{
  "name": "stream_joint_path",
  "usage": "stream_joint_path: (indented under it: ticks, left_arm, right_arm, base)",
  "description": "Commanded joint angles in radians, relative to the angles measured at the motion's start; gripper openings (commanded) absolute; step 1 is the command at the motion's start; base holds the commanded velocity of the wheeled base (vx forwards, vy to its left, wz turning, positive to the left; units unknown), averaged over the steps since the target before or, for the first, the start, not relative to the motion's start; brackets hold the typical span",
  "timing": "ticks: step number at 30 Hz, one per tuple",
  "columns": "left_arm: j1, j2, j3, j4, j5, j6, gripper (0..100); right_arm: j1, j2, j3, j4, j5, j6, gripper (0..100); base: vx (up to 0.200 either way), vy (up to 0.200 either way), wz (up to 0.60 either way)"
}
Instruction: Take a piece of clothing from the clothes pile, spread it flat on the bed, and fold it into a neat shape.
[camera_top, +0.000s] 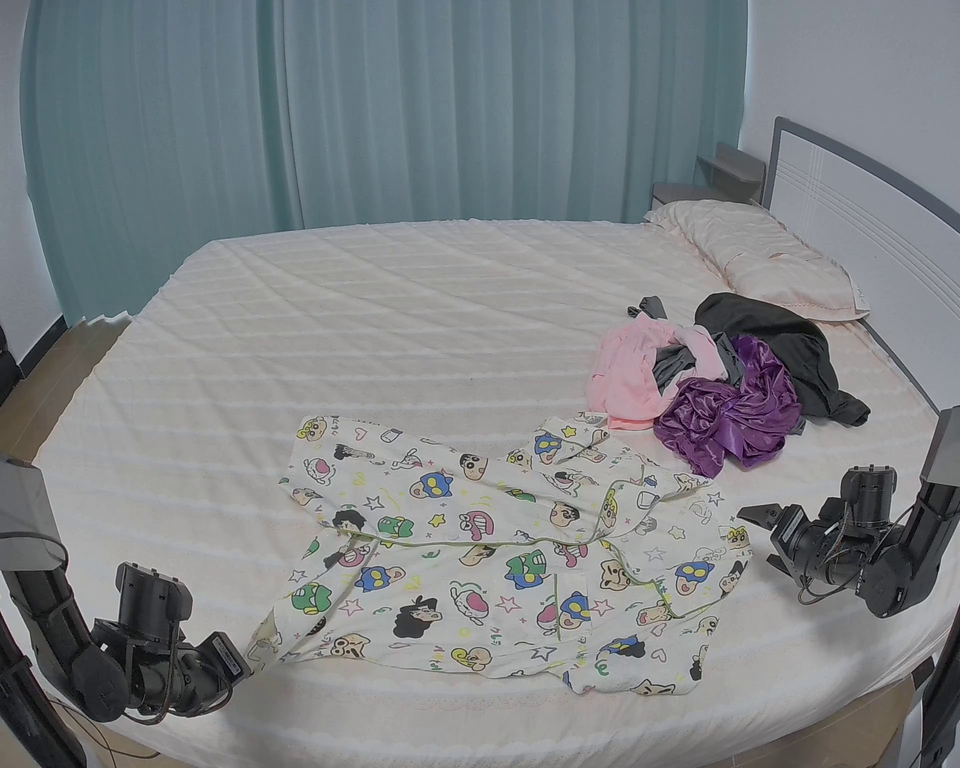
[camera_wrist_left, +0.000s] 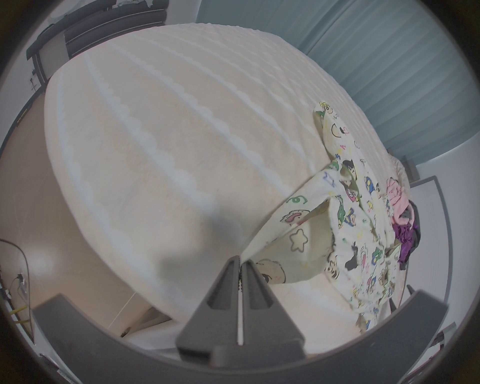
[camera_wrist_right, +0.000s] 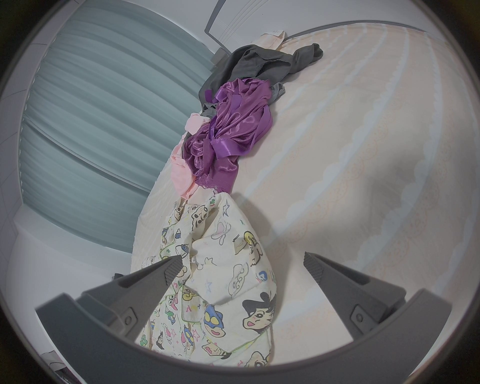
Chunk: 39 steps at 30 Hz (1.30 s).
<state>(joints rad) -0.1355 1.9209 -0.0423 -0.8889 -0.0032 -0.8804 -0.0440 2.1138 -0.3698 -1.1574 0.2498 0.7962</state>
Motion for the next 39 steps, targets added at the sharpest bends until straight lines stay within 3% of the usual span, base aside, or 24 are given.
stream_joint_path:
  ticks: [1, 11, 23, 24, 28, 32, 33, 35, 39]
  left_arm:
    - [-0.021, -0.054, 0.042, 0.061, 0.008, 0.001, 0]
    - [-0.078, -0.065, 0.042, 0.142, 0.012, -0.003, 0]
    - [-0.085, -0.158, 0.039, 0.223, 0.049, -0.003, 0]
    - [-0.085, -0.171, 0.036, 0.223, 0.051, -0.003, 100]
    - [-0.076, -0.286, -0.076, 0.251, 0.052, -0.008, 100]
    - [-0.067, -0.284, -0.225, 0.329, 0.049, -0.028, 100]
    - [-0.067, -0.246, -0.35, 0.386, 0.045, -0.074, 100]
    - [-0.067, -0.178, -0.459, 0.412, 0.043, -0.111, 100]
    - [-0.067, -0.043, -0.603, 0.429, 0.045, -0.114, 100]
  right_arm:
    - [0.003, -0.002, 0.008, -0.001, 0.002, 0.0, 100]
    - [0.003, 0.0, 0.008, -0.001, 0.002, -0.002, 100]
    - [0.004, 0.0, 0.009, -0.001, 0.0, -0.002, 100]
    - [0.004, 0.0, 0.009, -0.001, 0.0, -0.002, 100]
    - [0.006, 0.0, 0.009, -0.001, 0.0, -0.002, 100]
    - [0.021, -0.002, 0.012, -0.001, -0.001, -0.002, 100]
    - [0.026, -0.002, 0.019, -0.001, -0.001, -0.002, 100]
    - [0.032, -0.002, 0.028, -0.007, -0.001, -0.003, 100]
    - [0.033, 0.002, 0.045, -0.053, -0.003, -0.003, 100]
  base:
    - [0.0, 0.0, 0.0]
    - [0.0, 0.0, 0.0]
    - [0.0, 0.0, 0.0]
    - [0.0, 0.0, 0.0]
    - [0.0, 0.0, 0.0]
    - [0.0, 0.0, 0.0]
    - [0.0, 0.0, 0.0]
    - [0.0, 0.0, 0.0]
    - [0.0, 0.0, 0.0]
